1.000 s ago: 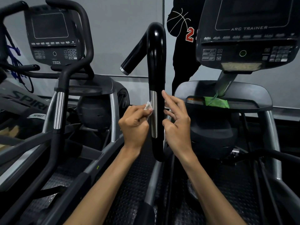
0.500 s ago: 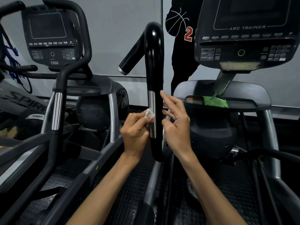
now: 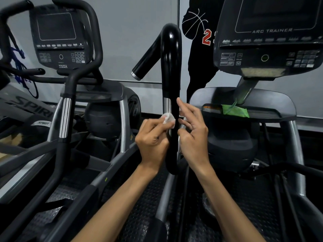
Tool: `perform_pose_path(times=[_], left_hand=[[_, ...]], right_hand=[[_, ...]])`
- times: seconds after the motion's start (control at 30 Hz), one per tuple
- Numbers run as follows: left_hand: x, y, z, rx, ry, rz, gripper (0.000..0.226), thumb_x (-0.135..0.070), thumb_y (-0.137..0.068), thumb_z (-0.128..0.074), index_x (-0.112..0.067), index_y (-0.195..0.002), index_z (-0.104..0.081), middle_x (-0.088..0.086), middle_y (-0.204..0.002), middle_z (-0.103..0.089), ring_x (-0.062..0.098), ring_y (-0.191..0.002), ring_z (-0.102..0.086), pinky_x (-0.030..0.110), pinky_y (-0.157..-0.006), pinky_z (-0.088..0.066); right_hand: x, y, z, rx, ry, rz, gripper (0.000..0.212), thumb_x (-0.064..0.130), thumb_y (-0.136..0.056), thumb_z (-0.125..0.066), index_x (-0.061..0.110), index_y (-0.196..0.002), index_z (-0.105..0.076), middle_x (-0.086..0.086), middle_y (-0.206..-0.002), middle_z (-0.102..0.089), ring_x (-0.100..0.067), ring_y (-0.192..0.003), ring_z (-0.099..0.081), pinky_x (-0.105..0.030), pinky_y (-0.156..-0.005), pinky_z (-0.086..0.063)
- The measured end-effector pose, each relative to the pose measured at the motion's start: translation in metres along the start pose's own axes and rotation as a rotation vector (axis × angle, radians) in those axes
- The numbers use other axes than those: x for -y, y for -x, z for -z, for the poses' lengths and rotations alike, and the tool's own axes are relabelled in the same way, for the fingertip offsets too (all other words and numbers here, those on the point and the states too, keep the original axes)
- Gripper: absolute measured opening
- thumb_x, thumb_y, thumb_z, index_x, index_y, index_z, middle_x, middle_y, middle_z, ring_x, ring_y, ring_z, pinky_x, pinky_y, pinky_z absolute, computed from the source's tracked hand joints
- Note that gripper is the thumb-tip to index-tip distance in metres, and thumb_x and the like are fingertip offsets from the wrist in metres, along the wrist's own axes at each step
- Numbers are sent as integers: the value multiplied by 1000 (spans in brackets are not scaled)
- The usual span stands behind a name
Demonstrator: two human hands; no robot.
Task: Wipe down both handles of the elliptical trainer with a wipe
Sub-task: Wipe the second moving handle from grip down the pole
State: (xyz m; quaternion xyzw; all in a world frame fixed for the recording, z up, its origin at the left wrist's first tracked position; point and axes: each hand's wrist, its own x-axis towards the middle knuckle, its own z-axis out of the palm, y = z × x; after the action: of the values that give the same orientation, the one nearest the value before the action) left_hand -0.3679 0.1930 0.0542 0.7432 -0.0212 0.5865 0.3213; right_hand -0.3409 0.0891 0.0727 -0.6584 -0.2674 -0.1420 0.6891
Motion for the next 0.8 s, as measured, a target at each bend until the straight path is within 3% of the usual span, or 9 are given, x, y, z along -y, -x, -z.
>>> perform_pose_path(times=[0.13, 0.23, 0.33, 0.5, 0.6, 0.7, 0.8], left_hand=[[4, -25, 1, -53, 3, 30, 12, -2, -86, -69, -6, -87, -81, 4, -84, -73, 15, -77, -70, 12, -75, -48], [-7, -31, -8, -91, -7, -1, 16, 7, -83, -75, -8, -88, -81, -4, -88, -70, 13, -78, -67, 18, -72, -51], [-3, -11, -2, -32, -22, -8, 23, 11, -79, -77, -9, -89, -81, -8, -91, -68, 17, -76, -69, 19, -71, -53], [-1, -45, 1, -49, 36, 100, 14, 5, -86, -72, -6, -85, -80, 0, -84, -75, 11, -77, -71, 26, -69, -57], [-16, -56, -8, -115, 65, 64, 9, 1, -86, -75, -6, -86, -80, -5, -86, -73, 12, -77, -71, 22, -71, -55], [-12, -27, -4, -31, -27, -14, 18, 9, -81, -78, -7, -88, -81, -3, -88, -74, 17, -76, -68, 19, -73, -52], [2, -20, 7, 17, -26, 24, 18, 8, -81, -76, -7, -88, -81, -2, -88, -73, 17, -79, -71, 20, -75, -55]], right_hand=[[-1, -2, -1, -6, -9, 0, 82, -23, -75, -43, 18, -144, -57, 4, -133, -55, -15, -130, -54, -27, -105, -50], [-1, -1, -1, -10, -10, 4, 83, -23, -73, -43, 18, -144, -58, 5, -133, -55, -15, -131, -54, -28, -105, -50], [0, -1, 1, -3, -17, -3, 82, -24, -74, -42, 17, -143, -58, 6, -132, -55, -13, -130, -54, -22, -104, -48], [1, 0, -3, -14, -11, -7, 84, -22, -73, -43, 21, -144, -57, 10, -131, -55, -14, -130, -54, -22, -105, -48], [1, 1, -1, 1, -14, -11, 84, -23, -74, -44, 21, -144, -57, 10, -132, -55, -12, -131, -53, -20, -104, -47], [1, -1, 3, 18, -31, -14, 81, -25, -76, -44, 18, -143, -58, 4, -133, -56, -12, -132, -54, -25, -105, -49], [1, -2, 4, 23, -41, -27, 80, -25, -76, -43, 17, -143, -58, 5, -133, -56, -11, -131, -54, -25, -107, -49]])
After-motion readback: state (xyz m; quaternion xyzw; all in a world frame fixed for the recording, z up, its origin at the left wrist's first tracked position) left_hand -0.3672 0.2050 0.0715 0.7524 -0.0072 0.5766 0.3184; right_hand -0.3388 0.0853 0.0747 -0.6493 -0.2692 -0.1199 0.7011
